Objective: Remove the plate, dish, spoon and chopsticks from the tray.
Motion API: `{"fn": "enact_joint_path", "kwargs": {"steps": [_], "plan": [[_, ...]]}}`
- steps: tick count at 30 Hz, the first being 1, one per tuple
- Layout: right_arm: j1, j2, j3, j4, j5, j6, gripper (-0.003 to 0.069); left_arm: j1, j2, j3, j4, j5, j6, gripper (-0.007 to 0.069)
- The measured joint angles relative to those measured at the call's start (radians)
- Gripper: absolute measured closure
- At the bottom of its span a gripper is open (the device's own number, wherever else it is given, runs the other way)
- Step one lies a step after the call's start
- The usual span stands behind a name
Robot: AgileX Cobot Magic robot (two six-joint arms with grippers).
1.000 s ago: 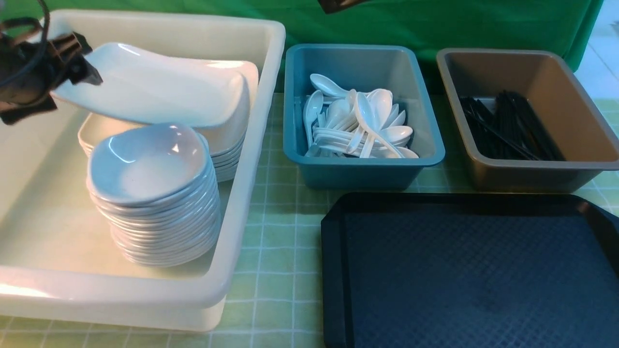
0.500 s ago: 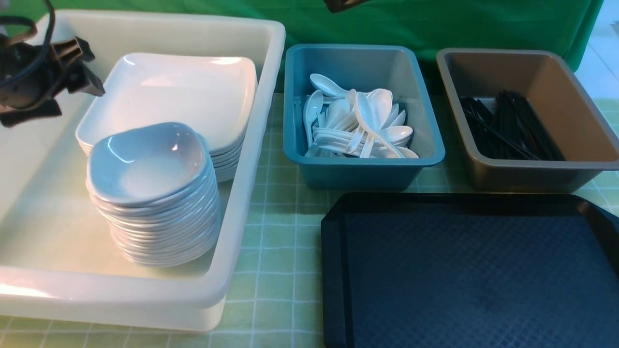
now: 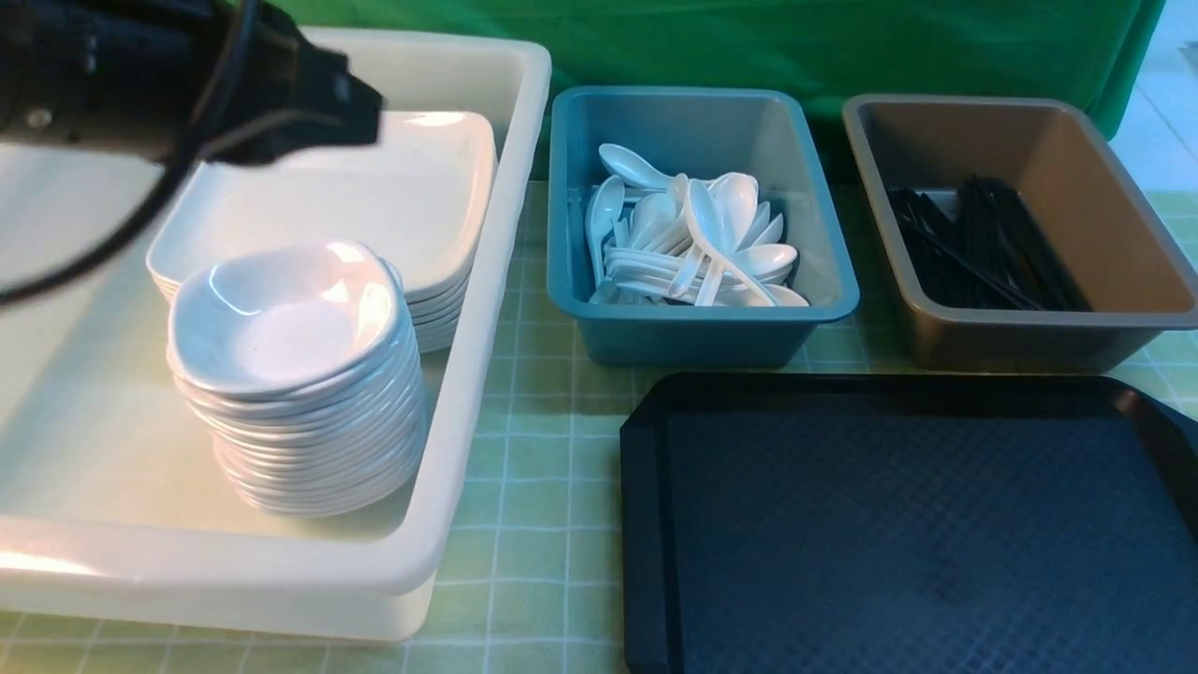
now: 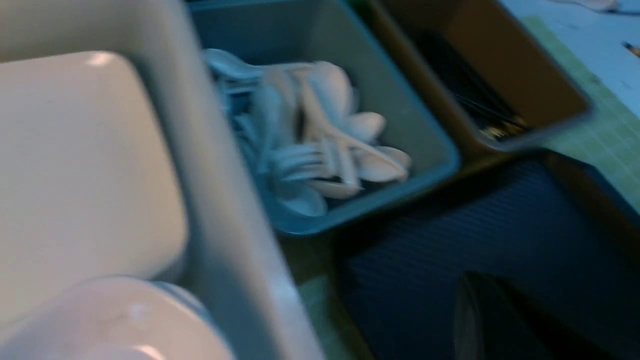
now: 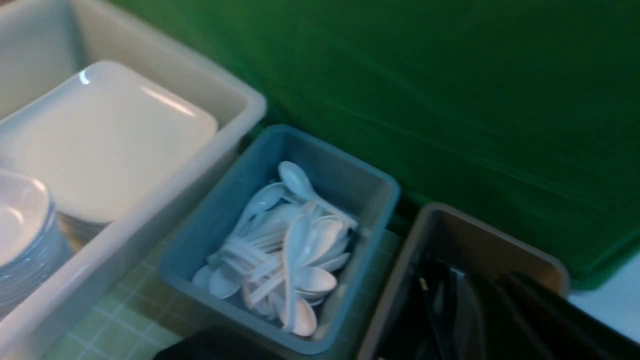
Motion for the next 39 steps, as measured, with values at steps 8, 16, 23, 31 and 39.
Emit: {"fn": "enact_joint_path", "kwargs": {"steps": [8, 16, 23, 31, 39], "plan": [[-0.002, -0.572, 0.673, -0.025, -0.456, 0.07, 0.0647, -0.131, -0.33, 0.215, 0.01, -0.023, -0.043, 0.0644], [-0.002, -1.15, 1.385, -0.027, -1.054, 0.141, 0.0643, -0.131, -0.698, 0.568, 0.018, -0.263, -0.09, 0.0644], [-0.002, -1.267, 1.604, -0.023, -1.321, 0.153, 0.0592, -0.131, -0.836, 0.757, 0.021, -0.461, -0.106, 0.0642], [-0.002, -1.264, 1.606, -0.022, -1.319, 0.157, 0.0529, -0.131, -0.841, 0.78, 0.023, -0.509, -0.106, 0.0642], [-0.002, -1.264, 1.607, -0.022, -1.256, 0.16, 0.0508, -0.131, -0.841, 0.78, 0.163, -0.511, -0.106, 0.0642]]}}
